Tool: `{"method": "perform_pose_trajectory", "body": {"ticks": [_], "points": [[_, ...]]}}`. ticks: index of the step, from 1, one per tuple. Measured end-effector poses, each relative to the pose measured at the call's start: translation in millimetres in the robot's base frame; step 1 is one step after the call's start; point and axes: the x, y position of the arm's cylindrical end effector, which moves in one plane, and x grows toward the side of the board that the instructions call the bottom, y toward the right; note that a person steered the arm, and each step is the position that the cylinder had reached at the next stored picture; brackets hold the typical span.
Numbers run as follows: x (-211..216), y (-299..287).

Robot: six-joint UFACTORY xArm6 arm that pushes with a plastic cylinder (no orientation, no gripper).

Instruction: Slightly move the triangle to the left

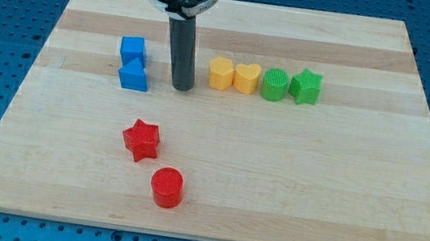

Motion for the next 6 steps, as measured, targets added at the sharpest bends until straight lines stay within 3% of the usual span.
{"method": "perform_pose_trajectory", "body": {"ticks": [6], "points": [[0,-31]]}}
